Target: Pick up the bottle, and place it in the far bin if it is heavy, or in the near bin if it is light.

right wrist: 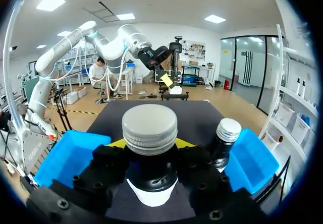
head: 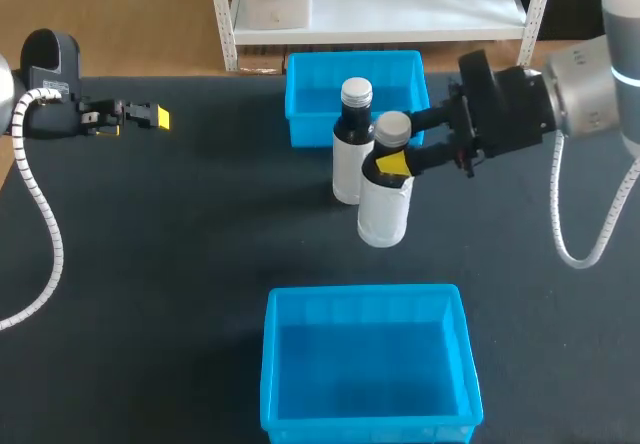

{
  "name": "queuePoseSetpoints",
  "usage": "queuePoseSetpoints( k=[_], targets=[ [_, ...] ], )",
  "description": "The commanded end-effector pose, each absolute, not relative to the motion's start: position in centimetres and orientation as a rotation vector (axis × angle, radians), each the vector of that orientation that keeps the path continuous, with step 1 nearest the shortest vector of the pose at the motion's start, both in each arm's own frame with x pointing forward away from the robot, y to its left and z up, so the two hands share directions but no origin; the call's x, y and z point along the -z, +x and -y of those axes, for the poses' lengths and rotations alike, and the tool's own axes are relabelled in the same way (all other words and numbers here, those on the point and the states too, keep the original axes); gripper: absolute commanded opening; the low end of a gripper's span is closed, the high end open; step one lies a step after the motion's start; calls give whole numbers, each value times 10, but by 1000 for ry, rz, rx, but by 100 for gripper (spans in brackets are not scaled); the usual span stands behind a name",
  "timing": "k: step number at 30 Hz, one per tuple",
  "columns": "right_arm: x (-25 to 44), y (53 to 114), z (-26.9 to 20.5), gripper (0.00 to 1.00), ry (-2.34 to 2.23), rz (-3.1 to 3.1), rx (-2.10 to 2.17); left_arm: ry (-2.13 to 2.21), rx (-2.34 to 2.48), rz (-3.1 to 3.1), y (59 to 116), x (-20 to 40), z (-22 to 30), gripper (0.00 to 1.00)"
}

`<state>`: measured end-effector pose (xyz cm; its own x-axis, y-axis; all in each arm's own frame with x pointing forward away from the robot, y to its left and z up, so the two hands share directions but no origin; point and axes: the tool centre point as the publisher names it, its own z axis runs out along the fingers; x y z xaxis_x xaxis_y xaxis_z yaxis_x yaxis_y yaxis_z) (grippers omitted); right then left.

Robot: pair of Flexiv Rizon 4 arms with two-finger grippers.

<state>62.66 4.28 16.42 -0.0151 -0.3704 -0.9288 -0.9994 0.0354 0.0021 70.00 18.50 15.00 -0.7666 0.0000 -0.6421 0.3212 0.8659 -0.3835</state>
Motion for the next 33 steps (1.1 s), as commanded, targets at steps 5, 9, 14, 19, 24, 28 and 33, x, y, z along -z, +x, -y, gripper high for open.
queuePoseSetpoints(
  k=[5,9,14,19,24,28,33],
  targets=[
    [-170,620,-28,0,-1433,-1509,-970,231,636,-2374,700,-150,-185,100],
    [-172,619,-21,0,-1427,-1511,-964,231,636,-2374,700,-150,-185,100],
    [-174,620,-12,0,-1424,-1514,-952,231,636,-2374,700,-150,-185,100],
    [-176,623,-2,0,-1417,-1519,-940,231,636,-2374,700,-150,-185,100],
    [-182,628,11,0,-1406,-1519,-924,231,636,-2374,700,-150,-185,100],
    [-186,633,20,0,-1394,-1521,-912,231,636,-2374,700,-150,-185,100],
    [-190,636,27,0,-1391,-1522,-905,231,636,-2374,700,-150,-185,100]
  ],
)
